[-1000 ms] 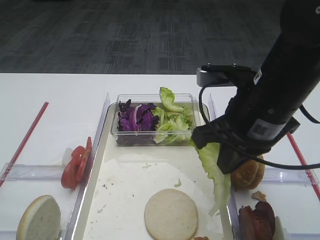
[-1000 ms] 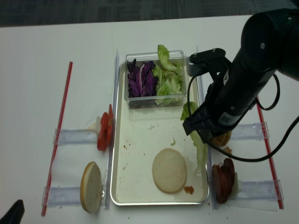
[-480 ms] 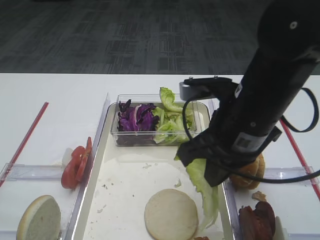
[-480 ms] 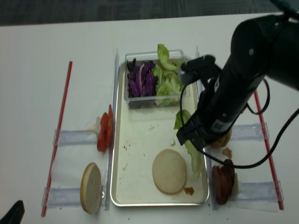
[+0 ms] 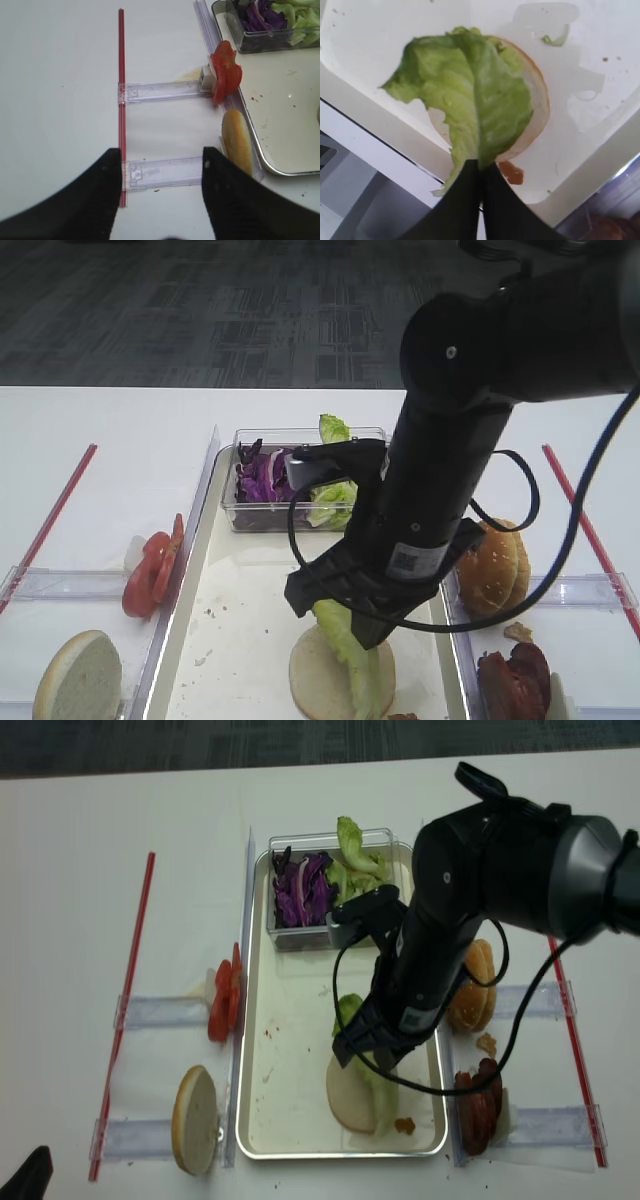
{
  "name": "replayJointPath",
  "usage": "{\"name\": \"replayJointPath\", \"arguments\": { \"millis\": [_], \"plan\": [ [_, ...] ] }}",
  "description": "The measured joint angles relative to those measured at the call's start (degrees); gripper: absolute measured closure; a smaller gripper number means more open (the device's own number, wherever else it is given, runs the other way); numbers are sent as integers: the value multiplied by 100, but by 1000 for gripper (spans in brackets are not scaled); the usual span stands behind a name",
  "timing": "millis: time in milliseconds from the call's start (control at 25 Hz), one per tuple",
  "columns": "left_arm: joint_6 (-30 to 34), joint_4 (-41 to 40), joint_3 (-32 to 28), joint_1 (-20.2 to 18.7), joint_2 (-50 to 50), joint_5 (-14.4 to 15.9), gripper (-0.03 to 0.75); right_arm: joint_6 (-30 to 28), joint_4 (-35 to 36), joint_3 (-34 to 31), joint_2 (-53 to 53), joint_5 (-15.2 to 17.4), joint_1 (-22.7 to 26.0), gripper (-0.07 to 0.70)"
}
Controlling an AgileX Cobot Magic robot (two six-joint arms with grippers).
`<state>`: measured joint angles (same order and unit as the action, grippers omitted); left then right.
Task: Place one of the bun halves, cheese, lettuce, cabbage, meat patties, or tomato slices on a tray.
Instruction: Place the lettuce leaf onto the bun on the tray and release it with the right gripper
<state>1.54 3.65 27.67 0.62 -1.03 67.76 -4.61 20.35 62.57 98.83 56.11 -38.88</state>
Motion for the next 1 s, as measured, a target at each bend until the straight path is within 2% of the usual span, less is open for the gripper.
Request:
{"name": "replayJointPath", "arguments": {
  "millis": [200,600,1000],
  "plan": [
    [0,0,0,0,0,0,367,11,0,146,283,107,-67,595],
    [-35,0,0,0,0,0,367,23,-10,202,582,107,-100,595],
    [-106,-27,0,0,0,0,367,23,26,237,795,-71,-122,595]
  ]
}}
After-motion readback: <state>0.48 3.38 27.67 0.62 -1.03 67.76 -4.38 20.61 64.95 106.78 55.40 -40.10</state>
